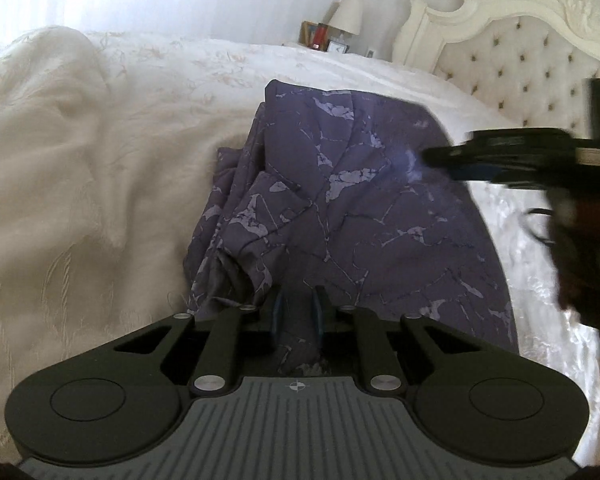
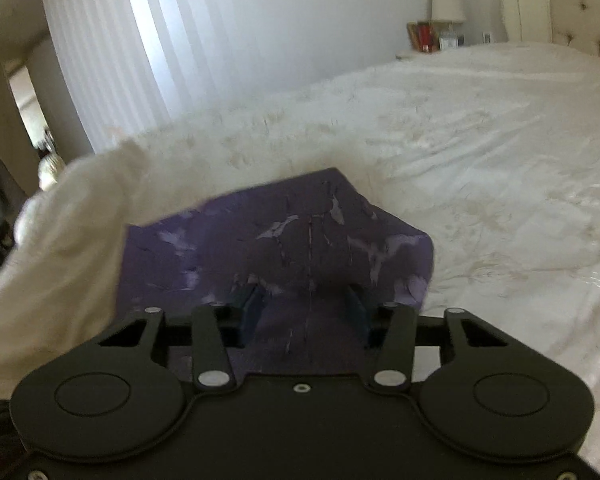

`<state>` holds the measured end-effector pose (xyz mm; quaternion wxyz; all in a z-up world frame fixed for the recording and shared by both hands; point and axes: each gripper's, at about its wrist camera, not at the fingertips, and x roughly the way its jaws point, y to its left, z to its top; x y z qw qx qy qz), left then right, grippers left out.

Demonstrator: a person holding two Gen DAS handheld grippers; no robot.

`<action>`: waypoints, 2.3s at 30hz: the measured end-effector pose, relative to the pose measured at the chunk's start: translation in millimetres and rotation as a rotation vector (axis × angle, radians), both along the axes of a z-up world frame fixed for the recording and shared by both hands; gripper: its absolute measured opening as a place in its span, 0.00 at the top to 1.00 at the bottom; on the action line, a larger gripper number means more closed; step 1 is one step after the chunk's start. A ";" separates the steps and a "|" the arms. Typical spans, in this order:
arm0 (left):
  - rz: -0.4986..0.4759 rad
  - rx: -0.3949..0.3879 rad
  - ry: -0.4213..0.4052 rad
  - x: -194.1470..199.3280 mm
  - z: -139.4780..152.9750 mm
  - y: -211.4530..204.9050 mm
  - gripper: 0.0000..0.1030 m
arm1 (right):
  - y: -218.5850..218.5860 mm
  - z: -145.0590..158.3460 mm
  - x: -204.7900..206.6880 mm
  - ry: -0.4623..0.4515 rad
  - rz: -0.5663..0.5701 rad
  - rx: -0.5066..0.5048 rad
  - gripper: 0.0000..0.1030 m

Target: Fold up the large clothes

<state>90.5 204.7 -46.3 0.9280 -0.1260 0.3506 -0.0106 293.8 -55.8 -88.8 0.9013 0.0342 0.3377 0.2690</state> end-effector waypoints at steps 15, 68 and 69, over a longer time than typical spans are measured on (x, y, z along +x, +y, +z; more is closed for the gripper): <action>-0.002 0.054 -0.076 -1.1 5.7 -8.4 0.67 | 35.7 -28.8 33.3 0.055 0.047 -0.012 0.45; -0.060 -0.039 -0.168 -12.7 24.1 -0.4 0.25 | 34.5 44.6 -11.9 -0.180 0.183 0.080 0.13; -0.060 -0.040 -0.169 -11.5 27.0 0.5 0.24 | 20.2 42.4 -12.8 -0.173 0.147 0.079 0.13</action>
